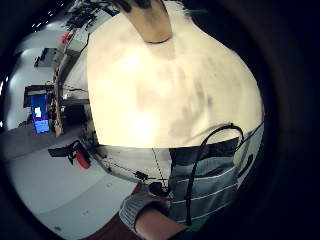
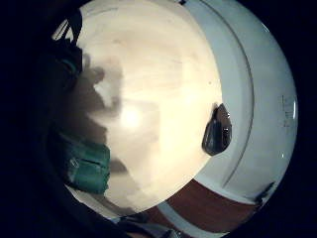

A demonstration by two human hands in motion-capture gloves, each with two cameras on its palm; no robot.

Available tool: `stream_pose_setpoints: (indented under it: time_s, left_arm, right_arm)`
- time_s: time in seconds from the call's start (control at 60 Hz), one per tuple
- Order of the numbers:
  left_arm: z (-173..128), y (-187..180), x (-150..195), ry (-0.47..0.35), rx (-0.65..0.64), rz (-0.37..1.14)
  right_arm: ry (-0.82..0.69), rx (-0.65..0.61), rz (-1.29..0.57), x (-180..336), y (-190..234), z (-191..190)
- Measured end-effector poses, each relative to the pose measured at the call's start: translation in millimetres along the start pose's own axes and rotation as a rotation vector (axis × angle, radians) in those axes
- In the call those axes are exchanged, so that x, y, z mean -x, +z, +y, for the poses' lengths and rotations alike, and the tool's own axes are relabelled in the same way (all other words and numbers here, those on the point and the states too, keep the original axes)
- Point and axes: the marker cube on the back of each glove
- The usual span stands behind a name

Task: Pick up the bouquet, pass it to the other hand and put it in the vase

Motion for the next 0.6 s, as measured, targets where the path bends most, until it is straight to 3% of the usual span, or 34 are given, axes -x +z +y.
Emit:
stream_pose_setpoints:
  time_s: [0.033,0.083,0.167,0.233,0.3,0.383,0.483,0.6]
  left_arm:
    - [-16,8,12,-0.027,-0.077,-0.065]
    - [-40,20,28,-0.06,-0.084,-0.091]
    - [-15,10,14,-0.027,-0.094,-0.079]
    - [-40,23,30,-0.069,-0.065,-0.086]
    - [-25,17,22,-0.072,-0.045,-0.076]
    - [-22,14,20,-0.065,-0.063,-0.077]
    - [24,-17,-12,0.017,-0.179,-0.091]
    - [20,-14,-10,0.02,-0.171,-0.09]
  right_arm:
    - [0.025,0.063,0.032,-4,-1,8]
    - [0.004,0.086,0.023,-2,0,9]
    - [-0.011,0.052,-0.005,3,0,3]
    - [0.016,0.036,0.052,-4,-4,4]
    - [0.001,0.008,0.052,-3,-5,-1]
    - [0.019,0.141,0.071,-4,-5,14]
    - [0.022,0.081,0.08,-5,-10,10]
    - [0.067,0.142,0.107,-8,-9,15]
